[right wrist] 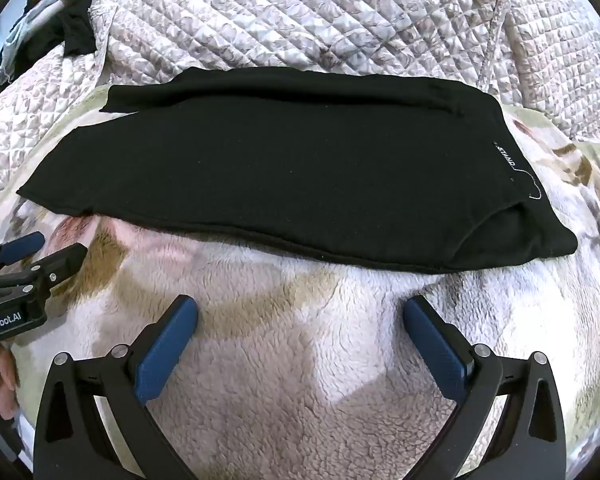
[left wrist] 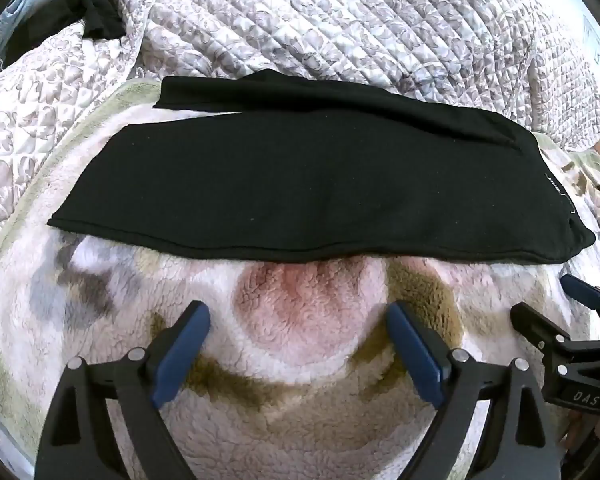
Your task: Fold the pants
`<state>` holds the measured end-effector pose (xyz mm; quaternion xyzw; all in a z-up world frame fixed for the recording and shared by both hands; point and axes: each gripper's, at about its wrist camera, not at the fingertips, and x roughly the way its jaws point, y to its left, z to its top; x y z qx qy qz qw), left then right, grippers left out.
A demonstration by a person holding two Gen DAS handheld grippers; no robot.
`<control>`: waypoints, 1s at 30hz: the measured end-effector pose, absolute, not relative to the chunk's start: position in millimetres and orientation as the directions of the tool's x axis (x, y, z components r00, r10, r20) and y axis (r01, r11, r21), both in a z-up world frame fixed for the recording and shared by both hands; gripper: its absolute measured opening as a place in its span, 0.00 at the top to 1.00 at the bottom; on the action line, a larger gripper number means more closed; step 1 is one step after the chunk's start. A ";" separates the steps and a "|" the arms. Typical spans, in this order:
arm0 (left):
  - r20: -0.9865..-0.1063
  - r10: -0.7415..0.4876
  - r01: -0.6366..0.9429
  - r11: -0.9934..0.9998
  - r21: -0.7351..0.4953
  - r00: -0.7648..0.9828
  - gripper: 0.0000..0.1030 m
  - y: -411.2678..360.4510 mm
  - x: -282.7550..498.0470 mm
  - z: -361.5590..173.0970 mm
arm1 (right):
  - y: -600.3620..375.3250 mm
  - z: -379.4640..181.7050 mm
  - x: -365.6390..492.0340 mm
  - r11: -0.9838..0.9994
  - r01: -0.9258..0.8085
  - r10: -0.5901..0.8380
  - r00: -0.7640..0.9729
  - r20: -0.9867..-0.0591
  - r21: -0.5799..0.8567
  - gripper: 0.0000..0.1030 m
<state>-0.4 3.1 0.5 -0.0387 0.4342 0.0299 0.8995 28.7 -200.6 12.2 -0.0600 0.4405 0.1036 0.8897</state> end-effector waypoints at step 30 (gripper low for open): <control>-0.784 0.021 -0.088 0.995 -0.043 0.621 0.10 3.1 -0.2 -1.0 | -200.2 12.9 29.5 0.972 -0.234 0.128 0.594 -0.794 -0.018 0.00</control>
